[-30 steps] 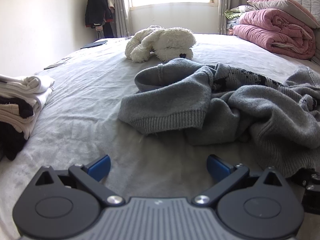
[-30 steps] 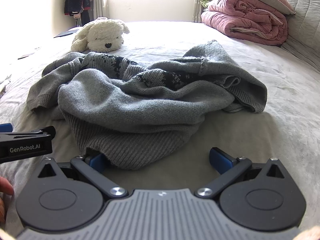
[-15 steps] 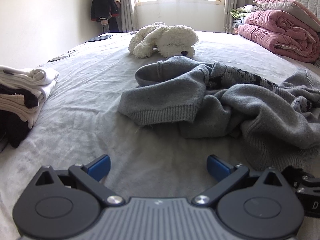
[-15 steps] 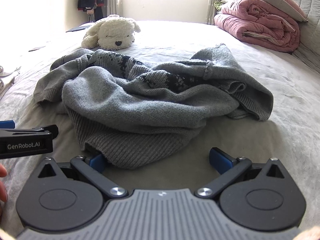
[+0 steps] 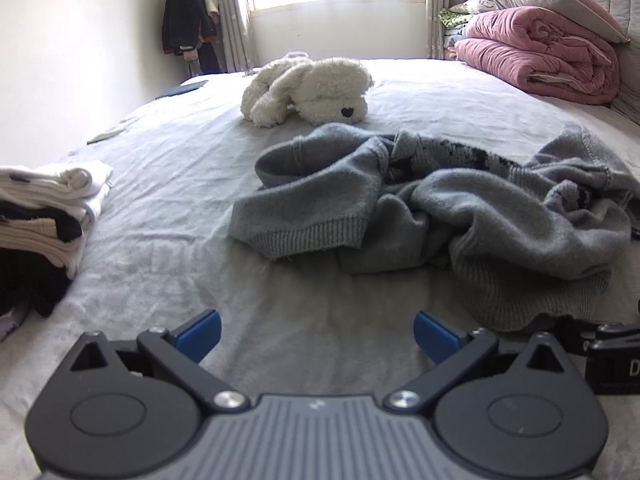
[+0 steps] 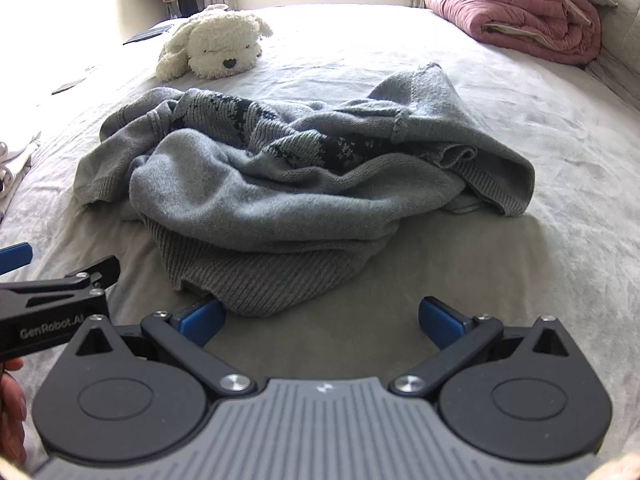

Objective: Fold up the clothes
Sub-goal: 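Reach both grippers toward the crumpled grey sweater and grasp its edges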

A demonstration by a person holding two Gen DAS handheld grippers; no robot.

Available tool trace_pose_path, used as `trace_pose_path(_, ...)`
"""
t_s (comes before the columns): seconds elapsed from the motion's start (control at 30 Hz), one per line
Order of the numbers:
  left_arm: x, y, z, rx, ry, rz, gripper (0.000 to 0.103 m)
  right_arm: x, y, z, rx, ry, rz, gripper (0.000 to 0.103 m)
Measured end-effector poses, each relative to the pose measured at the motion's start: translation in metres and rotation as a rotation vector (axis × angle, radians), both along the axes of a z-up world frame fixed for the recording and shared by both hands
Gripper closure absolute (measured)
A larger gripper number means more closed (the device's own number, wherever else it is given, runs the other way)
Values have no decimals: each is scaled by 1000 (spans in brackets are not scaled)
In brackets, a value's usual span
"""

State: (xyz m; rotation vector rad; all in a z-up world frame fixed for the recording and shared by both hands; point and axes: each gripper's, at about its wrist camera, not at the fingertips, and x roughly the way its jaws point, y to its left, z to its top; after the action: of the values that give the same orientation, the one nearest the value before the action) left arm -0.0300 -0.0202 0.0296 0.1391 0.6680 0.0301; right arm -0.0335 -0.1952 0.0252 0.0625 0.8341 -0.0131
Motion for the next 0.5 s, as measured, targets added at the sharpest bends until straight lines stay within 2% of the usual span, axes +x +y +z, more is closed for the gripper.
trace_pose_path(0.1,-3,-1,17,-4,-26,14,0,-1,-1,10,-9,0,-11,0)
trace_pose_path(0.27,-5,-4,45,-14,-57,23,0,-4,-4,38,-26,-75,-3,0)
trace_pose_path(0.5,19,-23,83,-22,-55,-17,0,3,-11,63,-49,-133,4,0)
